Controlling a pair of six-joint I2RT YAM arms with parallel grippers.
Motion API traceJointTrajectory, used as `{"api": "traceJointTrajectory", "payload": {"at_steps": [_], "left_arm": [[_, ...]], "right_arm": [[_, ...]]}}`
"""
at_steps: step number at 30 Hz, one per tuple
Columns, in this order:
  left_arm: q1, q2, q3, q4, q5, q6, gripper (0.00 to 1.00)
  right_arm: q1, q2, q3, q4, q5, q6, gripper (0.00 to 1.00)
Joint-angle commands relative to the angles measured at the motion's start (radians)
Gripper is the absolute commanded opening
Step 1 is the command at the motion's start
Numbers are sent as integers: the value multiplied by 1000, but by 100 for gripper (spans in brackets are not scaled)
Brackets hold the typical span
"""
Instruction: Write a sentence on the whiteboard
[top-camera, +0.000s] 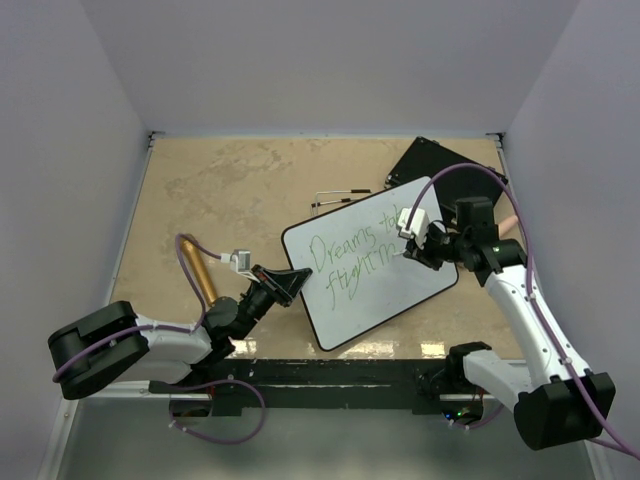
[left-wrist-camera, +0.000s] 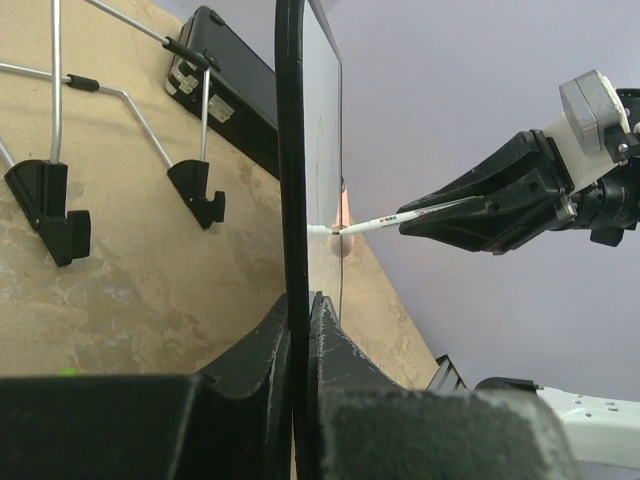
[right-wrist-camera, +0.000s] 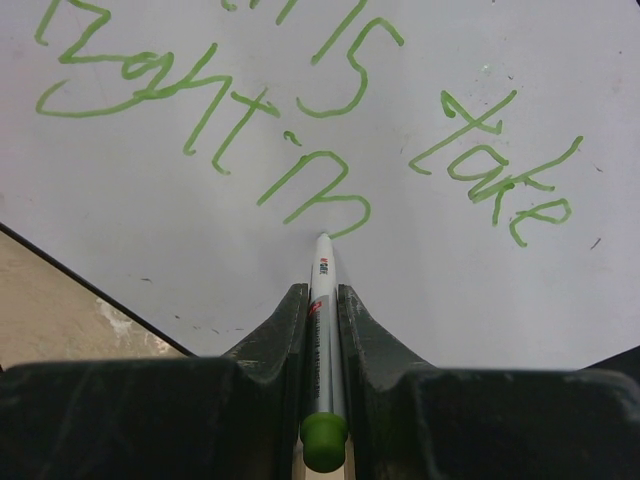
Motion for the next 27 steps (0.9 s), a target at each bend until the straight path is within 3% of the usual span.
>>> {"api": "traceJointTrajectory", "payload": {"at_steps": [1, 16, 27], "left_arm": [[-6, 0, -51, 22, 59, 104, 0], [-6, 1, -51, 21, 60, 104, 0], [-6, -14, -83, 13, 43, 105, 0]], "right_arm": [[2, 20, 40, 52, -65, 38, 0], [4, -7, 48, 161, -53, 142, 0], [-2, -84, 63, 55, 5, 101, 0]]}}
